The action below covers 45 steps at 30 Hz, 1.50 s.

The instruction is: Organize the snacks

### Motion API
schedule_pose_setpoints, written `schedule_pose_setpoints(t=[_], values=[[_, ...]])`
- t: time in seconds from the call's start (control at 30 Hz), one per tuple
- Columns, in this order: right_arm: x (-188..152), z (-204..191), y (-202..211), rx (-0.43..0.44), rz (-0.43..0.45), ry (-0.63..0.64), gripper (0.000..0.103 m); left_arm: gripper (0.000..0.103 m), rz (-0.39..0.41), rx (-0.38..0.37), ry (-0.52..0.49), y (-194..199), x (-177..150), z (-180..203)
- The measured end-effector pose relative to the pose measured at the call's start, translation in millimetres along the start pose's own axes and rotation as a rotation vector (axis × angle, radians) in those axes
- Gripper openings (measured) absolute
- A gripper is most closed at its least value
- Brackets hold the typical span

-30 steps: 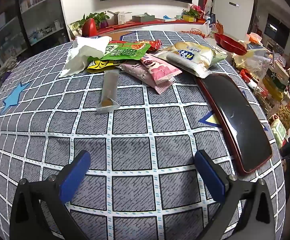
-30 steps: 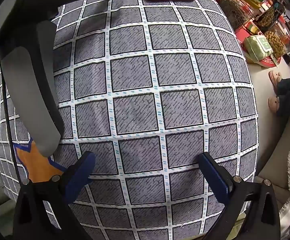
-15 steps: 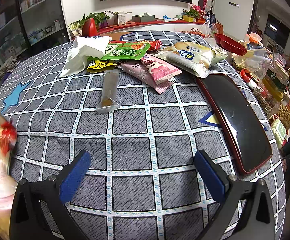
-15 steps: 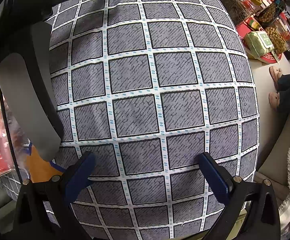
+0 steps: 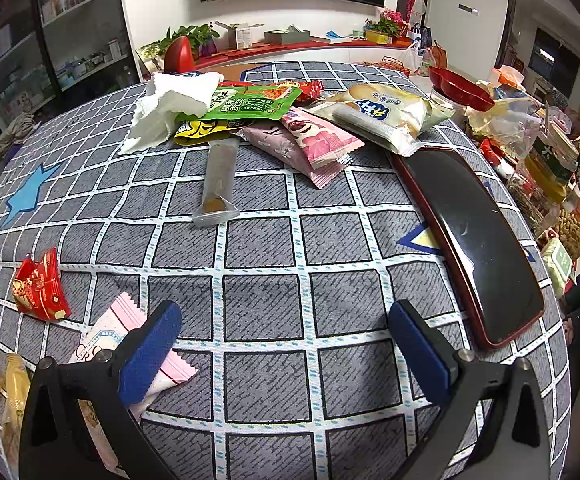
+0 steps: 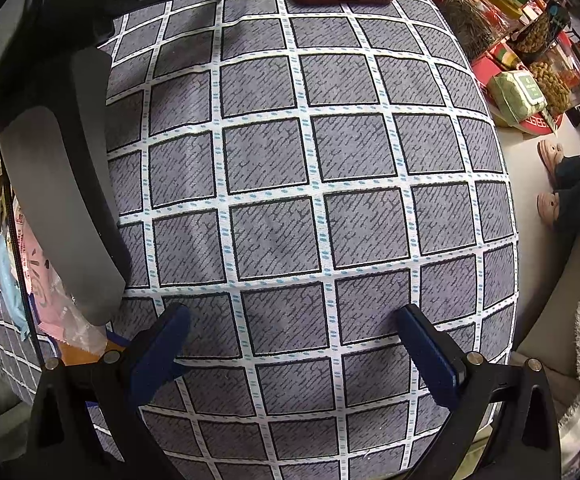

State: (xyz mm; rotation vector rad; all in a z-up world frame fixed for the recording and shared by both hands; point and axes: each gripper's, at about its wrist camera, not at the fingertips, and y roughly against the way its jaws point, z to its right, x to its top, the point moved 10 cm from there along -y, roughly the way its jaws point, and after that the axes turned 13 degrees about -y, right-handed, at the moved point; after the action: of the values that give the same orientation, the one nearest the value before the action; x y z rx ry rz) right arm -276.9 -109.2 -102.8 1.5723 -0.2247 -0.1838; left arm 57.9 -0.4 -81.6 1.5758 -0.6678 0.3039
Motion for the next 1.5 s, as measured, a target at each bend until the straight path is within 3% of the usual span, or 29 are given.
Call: schedule_pose_setpoints(t=[0.97,1.27,1.5], values=[[-23,-1,15,-0.016,-0.076,-0.003,0.103,0.103,0.000,0.000,0.000,1,0,-1],[-14,-5,20,-0.012,-0.061,-0.053,0.103,0.103,0.000,0.000,0.000,1,-1,-1],[30,3,25,-0.010,-0.075,-0.077,0.103,0.103,0.001,0.000,0.000,1,-1,-1]])
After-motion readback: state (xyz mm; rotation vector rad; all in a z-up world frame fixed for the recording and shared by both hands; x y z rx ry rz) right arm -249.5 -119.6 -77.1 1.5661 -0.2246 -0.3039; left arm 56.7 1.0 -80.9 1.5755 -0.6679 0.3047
